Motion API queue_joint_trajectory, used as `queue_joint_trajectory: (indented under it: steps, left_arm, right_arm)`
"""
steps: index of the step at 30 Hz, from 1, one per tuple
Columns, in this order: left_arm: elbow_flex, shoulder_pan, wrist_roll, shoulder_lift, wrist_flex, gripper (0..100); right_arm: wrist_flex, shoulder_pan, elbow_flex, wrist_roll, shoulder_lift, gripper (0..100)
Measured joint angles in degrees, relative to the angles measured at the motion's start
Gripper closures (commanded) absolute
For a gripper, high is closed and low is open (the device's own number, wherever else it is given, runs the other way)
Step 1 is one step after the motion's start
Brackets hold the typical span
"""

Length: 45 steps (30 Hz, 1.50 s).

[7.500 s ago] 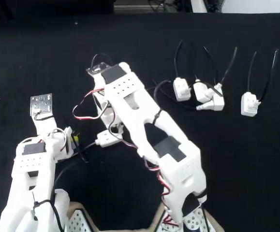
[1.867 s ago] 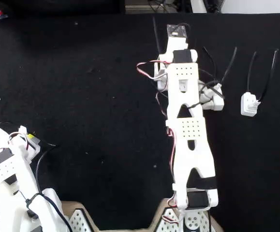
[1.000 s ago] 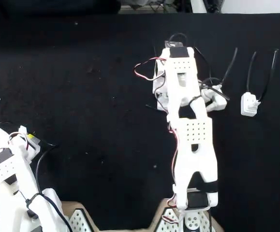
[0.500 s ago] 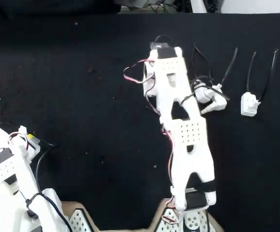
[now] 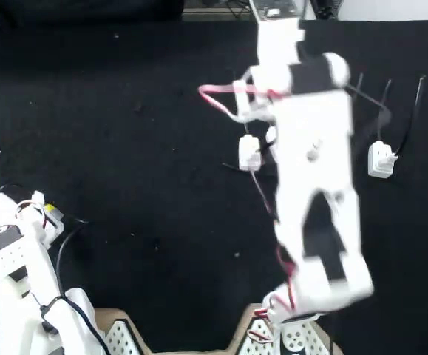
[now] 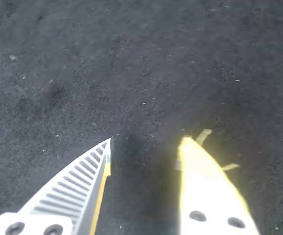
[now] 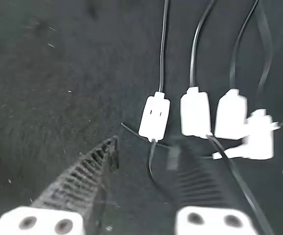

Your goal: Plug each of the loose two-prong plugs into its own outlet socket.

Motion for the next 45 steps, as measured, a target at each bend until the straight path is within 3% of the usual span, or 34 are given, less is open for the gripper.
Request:
queue_joint_trajectory:
  steps: [5, 12, 18, 23, 27, 32, 38, 45]
  left_arm:
    - [-1.93, 2.55, -2.11, -6.77, 0.0, 94]
    - [-0.62, 9.76, -15.74, -24.53, 0.0, 94]
    - [10.9, 11.52, -24.97, -43.6, 0.97, 95]
    - [16.62, 19.25, -25.14, -56.79, 12.66, 94]
    - [16.62, 26.29, -21.8, -56.88, 21.71, 94]
    - [17.49, 27.6, -16.26, -57.41, 27.96, 94]
    - [25.41, 27.69, -15.38, -56.62, 28.31, 95]
    - [25.76, 28.13, -15.38, -56.7, 27.96, 95]
  right_arm:
    - [-4.04, 3.78, 15.12, 7.74, -22.59, 95.4]
    - [-9.49, 9.32, 38.77, 13.63, -43.6, 95.6]
    - [-10.11, 10.46, 51.87, 6.24, -62.95, 95.3]
    - [-15.91, 11.08, 68.92, 3.34, -78.51, 95.3]
    - [-17.85, 11.08, 83.52, 3.16, -88.88, 95.3]
    - [-18.2, 10.99, 97.93, 3.08, -103.3, 95.3]
    - [-18.2, 11.08, 111.47, 3.16, -105.85, 95.5]
    - [-20.75, 11.6, 121.05, 3.16, -105.85, 95.3]
